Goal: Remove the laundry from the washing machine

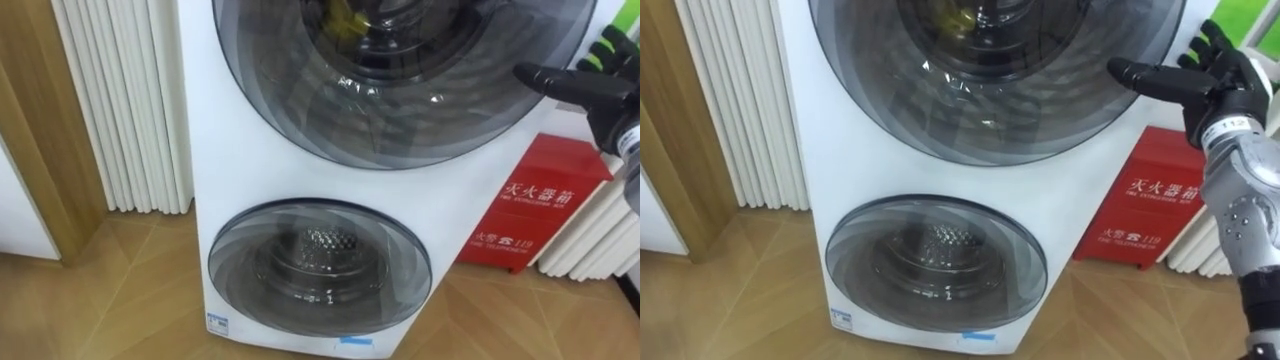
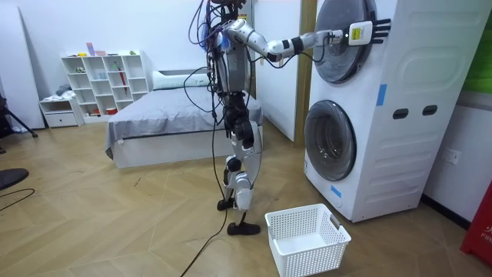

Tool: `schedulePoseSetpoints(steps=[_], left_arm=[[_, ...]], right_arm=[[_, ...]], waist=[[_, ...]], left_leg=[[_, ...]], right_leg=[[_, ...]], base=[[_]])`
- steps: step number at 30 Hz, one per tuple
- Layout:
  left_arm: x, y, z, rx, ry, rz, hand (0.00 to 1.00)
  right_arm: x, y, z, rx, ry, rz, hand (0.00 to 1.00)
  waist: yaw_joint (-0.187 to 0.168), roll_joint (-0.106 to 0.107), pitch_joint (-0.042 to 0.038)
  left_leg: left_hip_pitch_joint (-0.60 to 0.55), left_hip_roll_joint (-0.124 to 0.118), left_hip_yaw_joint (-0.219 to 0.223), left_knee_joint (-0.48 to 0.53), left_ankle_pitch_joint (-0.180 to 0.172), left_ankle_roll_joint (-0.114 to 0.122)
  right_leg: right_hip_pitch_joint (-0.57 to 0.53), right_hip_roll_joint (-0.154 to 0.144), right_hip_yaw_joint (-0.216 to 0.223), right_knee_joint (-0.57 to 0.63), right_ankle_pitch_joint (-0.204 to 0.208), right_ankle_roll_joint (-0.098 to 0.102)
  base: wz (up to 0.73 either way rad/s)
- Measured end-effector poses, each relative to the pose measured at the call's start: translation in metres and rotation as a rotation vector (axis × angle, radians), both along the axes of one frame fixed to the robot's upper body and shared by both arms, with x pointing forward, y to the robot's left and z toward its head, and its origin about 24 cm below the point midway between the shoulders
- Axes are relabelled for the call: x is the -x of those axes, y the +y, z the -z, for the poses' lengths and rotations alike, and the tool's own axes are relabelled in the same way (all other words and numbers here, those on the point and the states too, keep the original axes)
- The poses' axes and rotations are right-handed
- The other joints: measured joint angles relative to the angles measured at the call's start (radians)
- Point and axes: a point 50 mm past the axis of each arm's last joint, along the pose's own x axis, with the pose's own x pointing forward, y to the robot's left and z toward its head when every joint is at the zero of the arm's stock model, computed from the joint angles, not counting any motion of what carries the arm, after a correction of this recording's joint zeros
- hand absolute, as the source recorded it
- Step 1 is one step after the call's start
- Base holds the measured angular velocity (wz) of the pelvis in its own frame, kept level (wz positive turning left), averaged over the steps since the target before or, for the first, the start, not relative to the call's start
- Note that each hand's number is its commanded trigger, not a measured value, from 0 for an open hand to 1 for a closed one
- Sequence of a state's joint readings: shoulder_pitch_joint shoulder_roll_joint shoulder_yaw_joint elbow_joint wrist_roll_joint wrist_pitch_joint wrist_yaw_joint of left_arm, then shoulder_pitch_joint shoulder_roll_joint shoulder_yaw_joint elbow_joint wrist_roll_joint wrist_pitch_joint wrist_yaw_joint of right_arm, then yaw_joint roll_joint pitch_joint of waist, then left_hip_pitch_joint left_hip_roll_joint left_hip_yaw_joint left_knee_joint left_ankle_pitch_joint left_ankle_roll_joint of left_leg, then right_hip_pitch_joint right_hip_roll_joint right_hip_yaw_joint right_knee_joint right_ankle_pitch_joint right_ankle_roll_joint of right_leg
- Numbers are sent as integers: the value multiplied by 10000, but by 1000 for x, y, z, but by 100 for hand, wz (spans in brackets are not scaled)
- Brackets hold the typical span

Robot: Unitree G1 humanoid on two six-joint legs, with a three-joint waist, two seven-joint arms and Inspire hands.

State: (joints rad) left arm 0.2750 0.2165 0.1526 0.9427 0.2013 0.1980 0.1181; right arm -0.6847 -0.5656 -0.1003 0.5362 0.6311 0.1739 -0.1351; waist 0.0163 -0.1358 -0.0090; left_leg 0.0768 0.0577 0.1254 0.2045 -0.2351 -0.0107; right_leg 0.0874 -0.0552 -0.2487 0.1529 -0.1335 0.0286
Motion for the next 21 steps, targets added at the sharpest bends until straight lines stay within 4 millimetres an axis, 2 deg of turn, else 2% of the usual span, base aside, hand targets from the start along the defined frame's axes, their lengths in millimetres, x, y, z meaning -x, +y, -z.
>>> schedulePoseSetpoints(steps=[6,16,21], left_arm=[[0,0,0,2,59,36,0],[-7,0,0,10,-43,163,0],[-11,-2,1,14,-75,326,0]], right_arm=[[2,14,-30,682,-981,133,0],[3,27,-41,1068,-1395,43,0],[2,37,-42,1309,-1431,-333,0]], waist=[[-74,119,-23],[-68,149,-14],[4,56,41]], left_leg=[[-117,-5,46,6,2,3],[7,10,66,-67,15,9],[21,10,172,-62,15,9]], right_leg=[[-204,1,54,21,0,0],[-206,1,66,177,-5,6],[-202,18,247,169,-6,8]], base=[[-3],[0],[-6]])
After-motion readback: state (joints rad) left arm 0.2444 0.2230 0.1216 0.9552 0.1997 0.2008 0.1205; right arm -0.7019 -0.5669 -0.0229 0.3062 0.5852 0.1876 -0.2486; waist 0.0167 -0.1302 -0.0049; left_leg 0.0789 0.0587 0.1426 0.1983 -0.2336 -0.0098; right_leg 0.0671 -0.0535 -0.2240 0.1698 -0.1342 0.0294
